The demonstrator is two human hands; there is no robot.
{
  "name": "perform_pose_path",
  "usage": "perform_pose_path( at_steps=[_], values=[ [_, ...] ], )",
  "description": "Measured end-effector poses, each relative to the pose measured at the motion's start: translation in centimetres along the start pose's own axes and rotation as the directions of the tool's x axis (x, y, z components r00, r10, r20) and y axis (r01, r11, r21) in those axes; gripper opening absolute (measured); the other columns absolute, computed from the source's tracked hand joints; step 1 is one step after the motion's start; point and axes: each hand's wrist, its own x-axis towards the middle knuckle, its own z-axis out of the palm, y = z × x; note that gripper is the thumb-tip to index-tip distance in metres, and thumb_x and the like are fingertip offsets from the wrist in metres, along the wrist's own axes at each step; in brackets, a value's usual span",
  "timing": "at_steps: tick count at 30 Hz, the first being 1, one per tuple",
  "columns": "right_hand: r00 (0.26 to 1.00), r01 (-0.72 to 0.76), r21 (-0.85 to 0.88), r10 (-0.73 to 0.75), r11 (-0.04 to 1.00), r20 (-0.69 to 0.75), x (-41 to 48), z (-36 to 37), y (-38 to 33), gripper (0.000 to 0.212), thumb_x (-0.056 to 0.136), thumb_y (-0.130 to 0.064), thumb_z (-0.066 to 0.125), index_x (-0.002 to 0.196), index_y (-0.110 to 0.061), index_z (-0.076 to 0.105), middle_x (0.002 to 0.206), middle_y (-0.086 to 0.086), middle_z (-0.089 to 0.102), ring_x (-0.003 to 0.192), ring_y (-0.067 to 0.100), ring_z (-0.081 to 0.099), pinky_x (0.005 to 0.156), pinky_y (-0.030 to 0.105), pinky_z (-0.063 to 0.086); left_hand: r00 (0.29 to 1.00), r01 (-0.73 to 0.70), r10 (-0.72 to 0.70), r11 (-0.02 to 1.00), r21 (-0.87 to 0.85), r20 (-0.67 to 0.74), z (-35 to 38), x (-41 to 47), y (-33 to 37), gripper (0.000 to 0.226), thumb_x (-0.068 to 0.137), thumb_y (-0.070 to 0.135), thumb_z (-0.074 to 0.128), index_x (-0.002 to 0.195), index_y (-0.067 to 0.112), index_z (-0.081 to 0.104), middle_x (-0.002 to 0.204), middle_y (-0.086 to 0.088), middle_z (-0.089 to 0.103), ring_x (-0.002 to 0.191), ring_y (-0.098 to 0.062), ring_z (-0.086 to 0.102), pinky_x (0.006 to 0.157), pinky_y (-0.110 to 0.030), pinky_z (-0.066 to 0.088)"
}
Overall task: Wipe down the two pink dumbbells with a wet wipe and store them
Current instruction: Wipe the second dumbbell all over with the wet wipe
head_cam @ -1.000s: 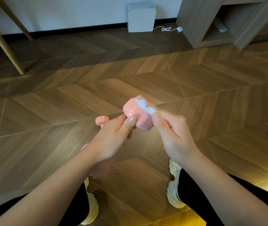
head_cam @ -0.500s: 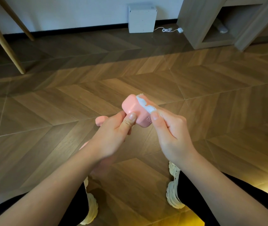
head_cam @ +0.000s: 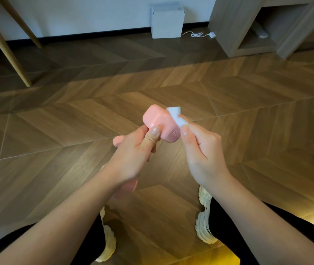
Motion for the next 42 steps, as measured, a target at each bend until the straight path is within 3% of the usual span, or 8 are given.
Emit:
perform_pose_path(
  at_steps=[3, 7, 13, 18, 23, 30, 38, 42],
  values=[
    [1.0, -0.023, -0.001, 0.023, 1.0, -0.018, 0.1, 0.2, -0.1, 0.04, 0.102, -0.013, 0.04, 0.069, -0.031, 0.051, 0.069, -0.034, 0.054, 0.067, -0.008, 0.054, 0.064, 0.008, 0.035, 1.0, 0.003, -0.002, 0.998, -0.056, 0.011, 0.0, 0.0, -0.1, 0.05, 0.083, 0.076, 0.04, 0.072, 0.031, 0.056, 0.064, 0.016, 0.055, 0.055, -0.006, 0.046, 0.057, -0.031, 0.038],
    [0.996, 0.075, -0.013, -0.076, 0.997, -0.045, -0.3, 0.0, 0.4, 0.034, 0.103, -0.013, 0.039, 0.107, 0.001, 0.07, 0.099, -0.028, 0.061, 0.091, -0.008, 0.061, 0.08, 0.006, 0.038, 1.0, -0.021, 0.022, 0.997, -0.073, 0.002, -0.2, 0.0, -0.1, 0.058, 0.081, 0.084, 0.039, 0.074, 0.028, 0.055, 0.066, 0.014, 0.052, 0.059, -0.006, 0.045, 0.064, -0.036, 0.039],
    [0.991, 0.12, -0.012, -0.12, 0.993, -0.058, -0.6, 0.0, 0.1, 0.028, 0.101, -0.012, 0.039, 0.09, -0.011, 0.064, 0.083, -0.034, 0.055, 0.076, -0.014, 0.051, 0.072, 0.004, 0.036, 0.999, 0.02, -0.012, 0.972, -0.232, 0.037, -0.1, -0.3, -0.2, 0.061, 0.075, 0.09, 0.046, 0.077, 0.029, 0.056, 0.07, 0.012, 0.047, 0.064, -0.012, 0.04, 0.066, -0.043, 0.035],
    [0.993, -0.118, 0.088, 0.12, 0.989, -0.016, 0.1, -0.7, 1.4, 0.036, 0.102, -0.02, 0.039, 0.094, -0.009, 0.072, 0.075, -0.011, 0.063, 0.07, 0.005, 0.056, 0.065, 0.027, 0.04, 0.997, 0.016, 0.011, 0.943, -0.333, 0.079, 0.1, -0.7, -0.5, 0.059, 0.074, 0.088, 0.052, 0.075, 0.029, 0.054, 0.072, 0.01, 0.044, 0.064, -0.012, 0.035, 0.066, -0.045, 0.03],
    [0.987, -0.145, 0.244, 0.125, 0.959, 0.097, 0.2, -1.3, 1.0, 0.034, 0.103, -0.017, 0.037, 0.123, -0.011, 0.064, 0.115, -0.006, 0.07, 0.112, 0.007, 0.062, 0.092, 0.019, 0.044, 0.977, -0.045, 0.107, 0.95, -0.309, 0.187, -0.8, -0.8, -0.7, 0.059, 0.075, 0.087, 0.051, 0.071, 0.028, 0.054, 0.073, 0.006, 0.047, 0.067, -0.017, 0.037, 0.063, -0.042, 0.034],
    [0.984, -0.126, 0.247, 0.09, 0.961, 0.153, 0.3, -1.0, 0.8, 0.038, 0.101, -0.016, 0.039, 0.069, -0.019, 0.059, 0.063, -0.016, 0.052, 0.064, -0.002, 0.046, 0.063, 0.012, 0.034, 0.966, -0.039, 0.091, 0.976, -0.212, 0.243, 0.0, -1.0, -0.9, 0.047, 0.083, 0.074, 0.048, 0.063, 0.032, 0.053, 0.068, 0.007, 0.046, 0.061, -0.015, 0.036, 0.057, -0.031, 0.031],
    [0.983, 0.037, 0.197, -0.072, 0.98, 0.17, 0.1, -1.2, -0.1, 0.055, 0.099, 0.008, 0.035, 0.077, -0.04, 0.052, 0.08, -0.039, 0.055, 0.077, -0.017, 0.053, 0.072, 0.001, 0.037, 0.982, 0.076, -0.035, 0.972, -0.222, 0.183, 0.2, -0.6, -0.8, 0.057, 0.081, 0.078, 0.043, 0.073, 0.023, 0.054, 0.073, 0.0, 0.047, 0.061, -0.015, 0.038, 0.065, -0.04, 0.033],
    [0.991, -0.012, 0.196, -0.015, 0.981, 0.136, -0.5, -1.6, 1.0, 0.035, 0.102, -0.004, 0.036, 0.102, -0.004, 0.072, 0.113, -0.02, 0.068, 0.11, -0.001, 0.062, 0.092, 0.015, 0.043, 0.987, 0.042, 0.002, 0.962, -0.272, 0.16, -0.2, -0.3, -0.4, 0.064, 0.087, 0.071, 0.038, 0.075, 0.009, 0.049, 0.067, 0.0, 0.045, 0.059, -0.014, 0.037, 0.057, -0.033, 0.032]
  ],
)
